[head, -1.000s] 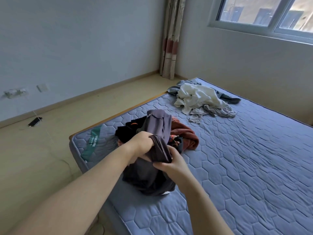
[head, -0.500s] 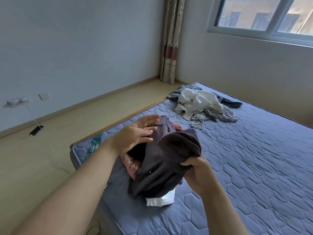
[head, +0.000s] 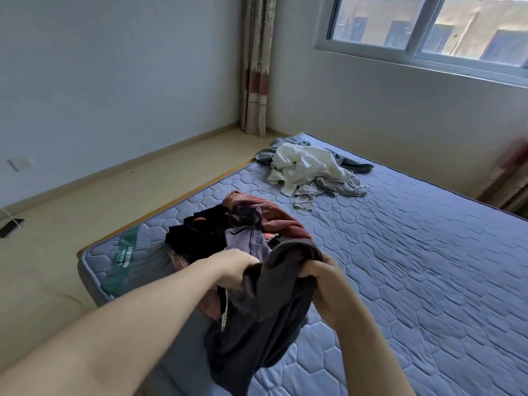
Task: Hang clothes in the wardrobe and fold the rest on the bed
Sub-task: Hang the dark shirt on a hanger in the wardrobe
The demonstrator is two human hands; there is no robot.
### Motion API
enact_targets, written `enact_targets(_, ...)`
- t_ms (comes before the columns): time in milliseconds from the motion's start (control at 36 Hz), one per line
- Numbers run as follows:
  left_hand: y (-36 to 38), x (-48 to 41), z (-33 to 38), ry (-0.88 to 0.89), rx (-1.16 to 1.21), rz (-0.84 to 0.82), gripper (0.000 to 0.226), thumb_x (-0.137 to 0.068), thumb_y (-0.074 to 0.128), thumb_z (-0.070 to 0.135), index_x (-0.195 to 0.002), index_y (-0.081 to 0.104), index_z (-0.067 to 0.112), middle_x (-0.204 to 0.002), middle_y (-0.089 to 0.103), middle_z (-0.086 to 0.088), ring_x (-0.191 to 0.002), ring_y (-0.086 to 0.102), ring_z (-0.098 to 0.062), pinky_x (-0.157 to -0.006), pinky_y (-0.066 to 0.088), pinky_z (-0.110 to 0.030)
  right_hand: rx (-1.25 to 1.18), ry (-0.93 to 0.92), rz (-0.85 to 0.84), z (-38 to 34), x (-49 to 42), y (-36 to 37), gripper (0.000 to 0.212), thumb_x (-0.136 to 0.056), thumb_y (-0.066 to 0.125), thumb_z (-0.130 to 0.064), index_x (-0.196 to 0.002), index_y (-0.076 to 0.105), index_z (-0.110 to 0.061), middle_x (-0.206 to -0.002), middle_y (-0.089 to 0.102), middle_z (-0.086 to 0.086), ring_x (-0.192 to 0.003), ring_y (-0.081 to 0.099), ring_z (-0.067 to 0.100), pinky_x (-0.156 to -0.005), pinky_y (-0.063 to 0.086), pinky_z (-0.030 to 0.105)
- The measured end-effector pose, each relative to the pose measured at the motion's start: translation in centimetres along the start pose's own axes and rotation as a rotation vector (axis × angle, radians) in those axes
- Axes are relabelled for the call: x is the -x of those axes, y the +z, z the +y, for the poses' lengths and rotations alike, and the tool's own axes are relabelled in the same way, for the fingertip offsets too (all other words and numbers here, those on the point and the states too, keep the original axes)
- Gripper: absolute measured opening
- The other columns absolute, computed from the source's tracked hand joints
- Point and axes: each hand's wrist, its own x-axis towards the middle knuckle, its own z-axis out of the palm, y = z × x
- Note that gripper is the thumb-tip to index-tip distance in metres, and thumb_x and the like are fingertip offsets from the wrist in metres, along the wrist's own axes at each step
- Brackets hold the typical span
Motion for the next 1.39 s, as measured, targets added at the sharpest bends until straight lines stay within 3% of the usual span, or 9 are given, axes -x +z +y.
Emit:
enact_targets(139, -3.2, 1.5, -2.5, -0.113, 0.337, 0.363, 0.024, -0.080, 0.057, 0.011, -0.063, 0.043, 0.017, -0.069, 0.055, -0.005, -0.071, 0.051, -0.020, -0.055, 0.030, -0.028, 0.315, 0.024, 0.384, 1.0, -1.7, -0.3, 0.025, -0.077, 0.053, 0.009, -0.078, 0.065, -0.013, -0.071, 0.061, 0.006, -0.066, 0.054, 0.021, -0.060, 0.042, 0.028)
enact_targets(361, -10.7, 9.7, -3.2, 0.018, 0.824, 0.839, 0.034, -0.088, 0.040, -0.009, -0.086, 0.062, 0.018, -0.061, 0.055, 0.010, -0.048, 0.046, 0.001, -0.043, 0.036, -0.012, 0.231, -0.294, 0.477, 0.5, -2.6, 2.4, 0.030, -0.080, 0.056, 0.008, -0.077, 0.068, -0.019, -0.080, 0.069, 0.000, -0.080, 0.061, 0.017, -0.078, 0.050, 0.036)
enact_targets(472, -12.2, 13.9, -2.9, 0.103, 0.698, 0.873, 0.031, -0.083, 0.049, -0.008, -0.069, 0.055, 0.020, -0.047, 0.049, 0.012, -0.043, 0.045, -0.001, -0.042, 0.036, -0.011, 0.172, -0.401, 0.368, -1.5, -3.1, 4.1, 0.030, -0.078, 0.052, 0.011, -0.091, 0.067, -0.012, -0.087, 0.067, 0.001, -0.082, 0.060, 0.013, -0.076, 0.049, 0.028)
enact_targets(611, -10.3, 13.6, -5.6, -0.234, 0.377, 0.765, 0.016, -0.076, 0.072, 0.016, -0.073, 0.057, 0.013, -0.069, 0.057, -0.001, -0.067, 0.051, -0.015, -0.058, 0.038, -0.026, 0.266, -0.364, 0.340, -1.6, -3.5, 5.6, 0.024, -0.078, 0.056, 0.006, -0.078, 0.063, -0.017, -0.075, 0.062, 0.000, -0.067, 0.055, 0.008, -0.064, 0.043, 0.022)
enact_targets(806, -5.6, 14.7, -7.3, -0.473, 0.690, 0.527, 0.020, -0.080, 0.070, 0.012, -0.069, 0.054, 0.015, -0.063, 0.051, -0.001, -0.057, 0.046, -0.011, -0.048, 0.033, -0.022, 0.392, -0.240, 0.434, 1.7, -3.6, 5.7, 0.027, -0.076, 0.056, 0.007, -0.069, 0.060, -0.019, -0.065, 0.057, -0.002, -0.058, 0.046, 0.012, -0.045, 0.034, 0.010)
enact_targets(972, -6.5, 17.0, -6.6, -0.445, 1.105, 0.837, 0.015, -0.087, 0.061, 0.002, -0.077, 0.057, 0.013, -0.075, 0.059, -0.008, -0.064, 0.055, -0.018, -0.059, 0.045, -0.025, 0.328, -0.199, 0.123, 1.2, -3.2, 8.6, 0.028, -0.079, 0.066, 0.001, -0.094, 0.062, -0.022, -0.072, 0.055, 0.002, -0.059, 0.051, 0.008, -0.057, 0.043, 0.019)
enact_targets(1139, -8.0, 21.2, -3.9, -0.177, 1.129, 0.830, 0.022, -0.089, 0.054, -0.005, -0.072, 0.054, 0.010, -0.062, 0.062, 0.000, -0.058, 0.061, -0.008, -0.053, 0.049, -0.018, 0.461, -0.101, -0.346, 1.8, -1.9, 12.4, 0.065, -0.079, 0.072, -0.009, -0.124, 0.042, -0.046, -0.071, 0.059, 0.000, -0.067, 0.059, 0.009, -0.063, 0.047, 0.014)
enact_targets(1306, -7.4, 24.9, -3.1, -0.264, 0.875, 0.849, 0.024, -0.088, 0.058, -0.001, -0.070, 0.050, 0.012, -0.060, 0.054, 0.004, -0.054, 0.052, 0.000, -0.053, 0.043, -0.013, 0.515, -0.043, -0.609, 2.4, -0.5, 16.4, 0.007, -0.086, 0.067, -0.020, -0.093, 0.069, -0.020, -0.083, 0.073, 0.005, -0.081, 0.069, 0.019, -0.079, 0.054, 0.034)
enact_targets(1389, -6.0, 27.2, -3.6, -0.388, 0.843, 0.909, 0.020, -0.089, 0.060, 0.006, -0.073, 0.050, 0.014, -0.068, 0.054, 0.002, -0.063, 0.052, -0.007, -0.061, 0.042, -0.019, 0.525, -0.102, -0.623, 2.9, 0.1, 18.4, 0.009, -0.088, 0.064, -0.021, -0.081, 0.069, -0.016, -0.076, 0.069, -0.001, -0.075, 0.065, 0.015, -0.071, 0.049, 0.030)
